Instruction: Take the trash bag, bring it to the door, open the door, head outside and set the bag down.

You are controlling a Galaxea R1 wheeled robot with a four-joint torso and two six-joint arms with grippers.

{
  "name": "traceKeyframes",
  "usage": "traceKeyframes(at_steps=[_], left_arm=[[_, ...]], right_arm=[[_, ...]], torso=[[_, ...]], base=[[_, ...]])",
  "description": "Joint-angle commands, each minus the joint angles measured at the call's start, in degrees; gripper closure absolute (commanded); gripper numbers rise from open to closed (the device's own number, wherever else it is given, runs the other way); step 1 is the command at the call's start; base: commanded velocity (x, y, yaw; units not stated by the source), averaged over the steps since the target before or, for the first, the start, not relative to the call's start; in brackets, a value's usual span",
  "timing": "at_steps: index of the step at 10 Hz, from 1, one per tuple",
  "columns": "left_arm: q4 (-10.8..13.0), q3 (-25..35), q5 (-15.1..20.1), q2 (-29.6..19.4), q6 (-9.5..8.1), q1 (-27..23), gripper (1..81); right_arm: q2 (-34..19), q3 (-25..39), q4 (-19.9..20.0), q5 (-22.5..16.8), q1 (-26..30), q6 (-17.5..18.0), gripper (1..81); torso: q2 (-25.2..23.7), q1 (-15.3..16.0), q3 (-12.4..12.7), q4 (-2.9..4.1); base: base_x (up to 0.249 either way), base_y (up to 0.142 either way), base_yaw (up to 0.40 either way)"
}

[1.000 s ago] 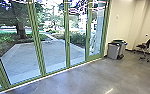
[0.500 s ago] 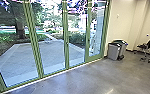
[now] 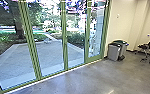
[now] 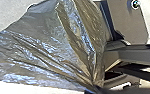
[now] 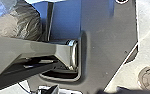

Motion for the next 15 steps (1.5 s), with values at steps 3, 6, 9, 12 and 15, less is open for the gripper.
traceKeyframes(at_steps=[3, 6, 9, 12, 15], left_arm=[[1.1, 0.1, 0.7, -0.1, 0.2, -2.1, 81.1], [1.2, 0.1, 0.7, -0.1, 0.28, -2.0, 81.1], [1.7, 0.1, 0.7, 0.2, 0.2, -2.0, 81.1], [2.0, 0.1, 0.7, 0.3, 0.28, -2.0, 81.1], [2.0, 0.1, 0.7, 0.3, 0.28, -2.0, 81.1]], right_arm=[[0.5, 0.2, 0.3, -3.4, 2.7, -0.4, 1.0], [0.4, 0.2, 0.3, -3.4, 2.7, -0.4, 1.0], [0.4, 0.2, 0.3, -3.4, 2.7, -0.4, 1.0], [0.4, 0.3, 0.3, -3.4, 2.6, -0.4, 1.0], [0.4, 0.4, 0.3, -3.4, 2.5, -0.4, 1.0]], torso=[[0.0, 0.0, 0.0, 0.0], [0.0, 0.0, 0.0, 0.0], [0.0, 0.0, 0.0, 0.0], [0.0, 0.0, 0.0, 0.0], [0.0, 0.0, 0.0, 0.0]], base=[[0.16, -0.073, 0.0], [0.16, -0.073, 0.0], [0.16, -0.073, 0.0], [0.16, -0.073, 0.0], [0.16, -0.073, 0.0]])
